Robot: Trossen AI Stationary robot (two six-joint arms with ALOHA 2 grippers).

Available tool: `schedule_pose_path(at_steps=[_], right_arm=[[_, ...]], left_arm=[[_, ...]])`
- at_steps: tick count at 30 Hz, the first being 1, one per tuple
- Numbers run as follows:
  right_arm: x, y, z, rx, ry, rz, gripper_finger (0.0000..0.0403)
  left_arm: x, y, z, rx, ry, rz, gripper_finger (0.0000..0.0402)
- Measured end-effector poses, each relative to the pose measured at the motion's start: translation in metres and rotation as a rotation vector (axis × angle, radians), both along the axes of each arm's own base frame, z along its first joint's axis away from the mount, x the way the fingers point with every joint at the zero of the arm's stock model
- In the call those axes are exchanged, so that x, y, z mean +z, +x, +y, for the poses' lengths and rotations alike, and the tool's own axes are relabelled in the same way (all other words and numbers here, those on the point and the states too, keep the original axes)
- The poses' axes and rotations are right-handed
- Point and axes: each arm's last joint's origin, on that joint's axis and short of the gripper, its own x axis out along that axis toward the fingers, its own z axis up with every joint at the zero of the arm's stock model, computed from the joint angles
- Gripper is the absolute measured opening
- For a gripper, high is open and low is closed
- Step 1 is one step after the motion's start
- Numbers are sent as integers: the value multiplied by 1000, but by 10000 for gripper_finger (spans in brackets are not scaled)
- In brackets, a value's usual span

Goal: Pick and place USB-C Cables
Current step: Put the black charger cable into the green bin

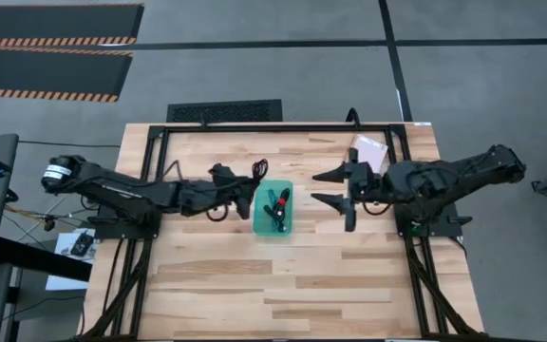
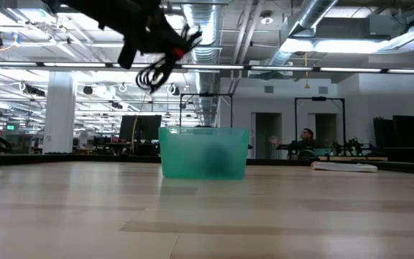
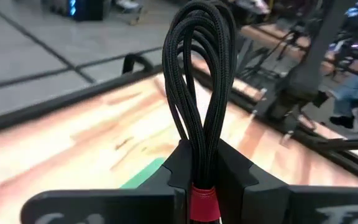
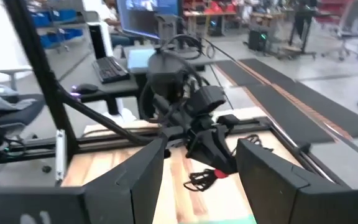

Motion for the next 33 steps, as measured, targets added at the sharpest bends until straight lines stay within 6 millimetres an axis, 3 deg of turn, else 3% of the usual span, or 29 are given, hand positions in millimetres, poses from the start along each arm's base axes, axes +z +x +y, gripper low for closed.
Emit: schedule_pose_path(at_steps=[5, 13, 24, 33], right_arm=[[-2, -9, 0, -31, 14, 46, 226], [-11, -3, 1, -39, 6, 107, 226], [-7, -11, -2, -39, 12, 99, 226], [-8, -12, -2, -40, 14, 108, 226]], left_arm=[[-22, 12, 3, 33, -36, 57, 23], [-47, 29, 0, 71, -154, 38, 23], [-26, 32, -3, 66, -76, -118, 23], [-32, 40, 2, 190, -42, -107, 23]])
